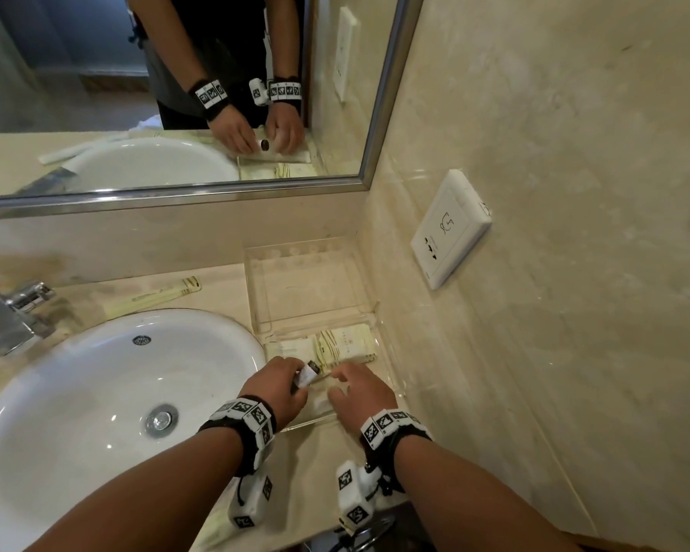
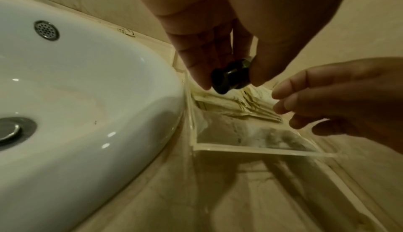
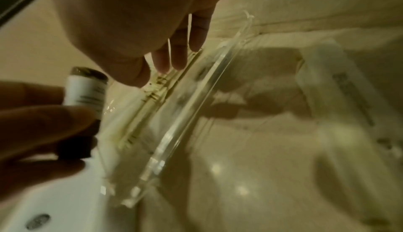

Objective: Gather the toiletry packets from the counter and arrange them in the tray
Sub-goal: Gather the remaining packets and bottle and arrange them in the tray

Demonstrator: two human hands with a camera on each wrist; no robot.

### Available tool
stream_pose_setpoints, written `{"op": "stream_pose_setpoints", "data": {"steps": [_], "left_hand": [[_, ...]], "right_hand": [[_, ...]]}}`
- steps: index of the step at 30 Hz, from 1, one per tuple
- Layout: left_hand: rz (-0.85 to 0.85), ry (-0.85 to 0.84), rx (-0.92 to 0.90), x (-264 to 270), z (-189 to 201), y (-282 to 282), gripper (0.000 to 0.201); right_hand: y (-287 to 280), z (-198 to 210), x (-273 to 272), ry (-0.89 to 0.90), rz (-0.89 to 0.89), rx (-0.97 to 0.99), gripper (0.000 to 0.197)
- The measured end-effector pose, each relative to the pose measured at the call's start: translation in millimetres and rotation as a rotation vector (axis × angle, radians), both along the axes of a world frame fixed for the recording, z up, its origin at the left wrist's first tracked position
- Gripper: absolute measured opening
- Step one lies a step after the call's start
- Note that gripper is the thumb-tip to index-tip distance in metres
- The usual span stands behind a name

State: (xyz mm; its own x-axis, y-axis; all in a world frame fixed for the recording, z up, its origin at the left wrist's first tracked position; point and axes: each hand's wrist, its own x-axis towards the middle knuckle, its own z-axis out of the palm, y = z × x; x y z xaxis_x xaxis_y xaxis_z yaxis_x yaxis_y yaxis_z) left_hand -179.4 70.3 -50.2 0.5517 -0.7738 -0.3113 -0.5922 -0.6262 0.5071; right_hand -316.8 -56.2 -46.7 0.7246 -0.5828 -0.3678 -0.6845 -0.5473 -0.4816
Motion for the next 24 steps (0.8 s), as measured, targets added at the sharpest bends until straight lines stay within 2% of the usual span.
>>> {"op": "stream_pose_setpoints", "data": {"steps": [2,5,8,11,13,17,19,21,24], "left_hand": [[0.024,0.042,-0.025,-7,3,-8,0.039],[0.058,0.088,-0.040,-16,10,-21,0.053],[0.043,0.103,-0.041,-21,15,-28,0.051],[0.037,0.140,-0.025,-24,16,-34,0.051],[0.020,0.135,-0.014,-26,15,-36,0.057],[-0.052,0.151,-0.074,-28,17,-38,0.057],[-0.129,0.078,-0.071,-26,14,-39,0.064],[-0.215,-0.018,-0.062,-23,11,-42,0.062],[-0.352,-0.119,-0.009,-17,10,-48,0.059]], "right_hand": [[3,2,3,-0.063,-0.148,0.154,0.024],[5,-1,6,-0.157,-0.256,0.265,0.015],[5,-2,6,-0.247,-0.348,0.338,0.015],[6,1,8,-0.276,-0.395,0.341,0.028],[5,1,9,-0.246,-0.401,0.310,0.031],[-9,9,11,-0.136,-0.384,0.108,0.023],[-23,17,11,-0.101,-0.403,0.039,0.018],[-38,22,12,-0.069,-0.424,-0.015,0.013],[-54,21,18,-0.033,-0.433,-0.082,0.016]]}}
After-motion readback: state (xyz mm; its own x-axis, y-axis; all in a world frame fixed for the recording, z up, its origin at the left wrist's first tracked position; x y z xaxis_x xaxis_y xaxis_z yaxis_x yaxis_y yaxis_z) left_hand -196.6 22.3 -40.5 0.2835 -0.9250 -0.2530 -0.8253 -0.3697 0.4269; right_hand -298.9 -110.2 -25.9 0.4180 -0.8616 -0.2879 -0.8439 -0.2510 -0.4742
